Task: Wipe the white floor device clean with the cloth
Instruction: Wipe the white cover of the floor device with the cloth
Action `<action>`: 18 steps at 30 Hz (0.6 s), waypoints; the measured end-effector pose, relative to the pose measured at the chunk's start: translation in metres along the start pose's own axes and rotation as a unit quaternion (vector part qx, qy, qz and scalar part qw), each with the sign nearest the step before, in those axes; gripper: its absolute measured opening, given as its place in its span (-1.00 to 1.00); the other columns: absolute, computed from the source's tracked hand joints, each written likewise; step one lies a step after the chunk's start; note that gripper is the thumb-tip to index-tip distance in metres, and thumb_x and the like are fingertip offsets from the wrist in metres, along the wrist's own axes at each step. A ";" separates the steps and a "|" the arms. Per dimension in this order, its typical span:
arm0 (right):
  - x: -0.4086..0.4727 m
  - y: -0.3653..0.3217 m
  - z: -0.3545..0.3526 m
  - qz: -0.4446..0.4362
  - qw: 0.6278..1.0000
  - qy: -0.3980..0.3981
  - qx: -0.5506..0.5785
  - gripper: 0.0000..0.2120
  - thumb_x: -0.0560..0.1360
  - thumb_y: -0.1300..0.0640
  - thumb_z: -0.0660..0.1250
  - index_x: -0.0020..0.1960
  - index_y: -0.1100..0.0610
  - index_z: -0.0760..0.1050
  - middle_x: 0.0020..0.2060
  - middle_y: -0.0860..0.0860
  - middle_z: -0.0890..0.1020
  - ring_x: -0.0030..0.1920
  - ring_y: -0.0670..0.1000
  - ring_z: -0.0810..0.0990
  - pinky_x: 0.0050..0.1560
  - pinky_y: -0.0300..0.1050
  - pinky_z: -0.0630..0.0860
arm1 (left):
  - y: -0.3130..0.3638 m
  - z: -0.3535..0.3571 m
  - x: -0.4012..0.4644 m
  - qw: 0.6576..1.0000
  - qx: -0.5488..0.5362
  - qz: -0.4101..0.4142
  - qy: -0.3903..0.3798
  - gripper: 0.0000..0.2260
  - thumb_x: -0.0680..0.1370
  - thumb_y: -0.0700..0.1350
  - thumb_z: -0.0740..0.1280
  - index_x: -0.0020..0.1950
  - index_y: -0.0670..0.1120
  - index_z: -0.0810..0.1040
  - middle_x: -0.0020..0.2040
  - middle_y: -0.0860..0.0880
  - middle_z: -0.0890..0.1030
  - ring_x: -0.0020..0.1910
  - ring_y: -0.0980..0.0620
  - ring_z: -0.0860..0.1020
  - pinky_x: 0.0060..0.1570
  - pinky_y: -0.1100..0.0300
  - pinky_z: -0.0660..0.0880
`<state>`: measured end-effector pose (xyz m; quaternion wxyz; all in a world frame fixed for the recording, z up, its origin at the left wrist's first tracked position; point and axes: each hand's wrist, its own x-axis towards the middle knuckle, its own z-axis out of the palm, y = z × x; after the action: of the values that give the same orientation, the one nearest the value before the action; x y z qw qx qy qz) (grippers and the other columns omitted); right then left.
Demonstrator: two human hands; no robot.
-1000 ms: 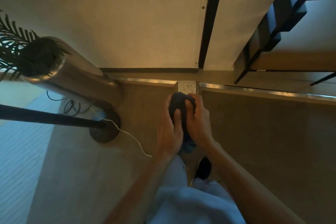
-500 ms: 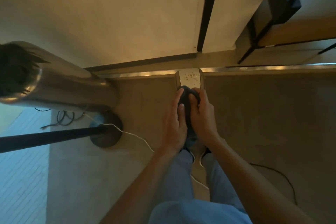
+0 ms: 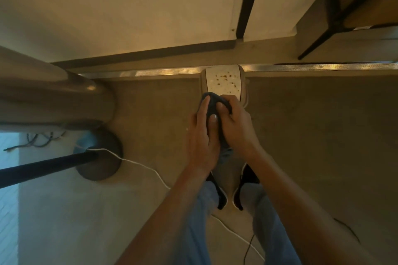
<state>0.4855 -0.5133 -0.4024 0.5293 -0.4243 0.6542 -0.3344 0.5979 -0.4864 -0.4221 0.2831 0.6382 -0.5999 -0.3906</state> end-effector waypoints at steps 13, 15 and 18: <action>0.135 0.147 0.017 -0.005 0.995 -0.082 -0.053 -0.70 0.66 0.00 0.17 0.38 -0.08 0.38 0.20 -0.04 0.54 0.20 -0.03 0.54 0.11 -0.02 0.62 | -0.172 0.101 0.099 0.998 0.050 0.024 0.024 -0.53 0.67 0.21 0.08 0.50 0.00 0.28 0.26 -0.03 0.44 -0.01 0.23 0.51 -0.06 0.46 0.49; 0.154 0.158 0.012 -0.055 0.991 -0.035 -0.115 -0.73 0.66 -0.04 0.16 0.35 -0.11 0.40 0.22 -0.02 0.55 0.17 0.00 0.58 0.05 0.04 0.65 | -0.185 0.109 0.117 0.998 0.036 0.027 0.042 -0.48 0.65 0.28 0.02 0.49 0.00 0.31 0.31 -0.03 0.44 0.07 0.20 0.51 0.02 0.41 0.51; 0.185 0.165 -0.006 -0.157 0.962 0.131 -0.180 -0.77 0.66 -0.02 0.16 0.25 -0.05 0.50 0.04 -0.10 0.62 -0.03 -0.14 0.60 -0.01 -0.14 0.61 | -0.193 0.115 0.141 0.992 0.039 0.062 0.104 -0.53 0.68 0.17 0.03 0.52 -0.01 0.30 0.34 -0.07 0.43 0.18 0.20 0.45 0.14 0.44 0.41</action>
<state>0.4320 -0.6133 -0.6231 0.2941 -0.5626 0.6924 -0.3429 0.6032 -0.5896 -0.6663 0.3423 0.6474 -0.6208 -0.2799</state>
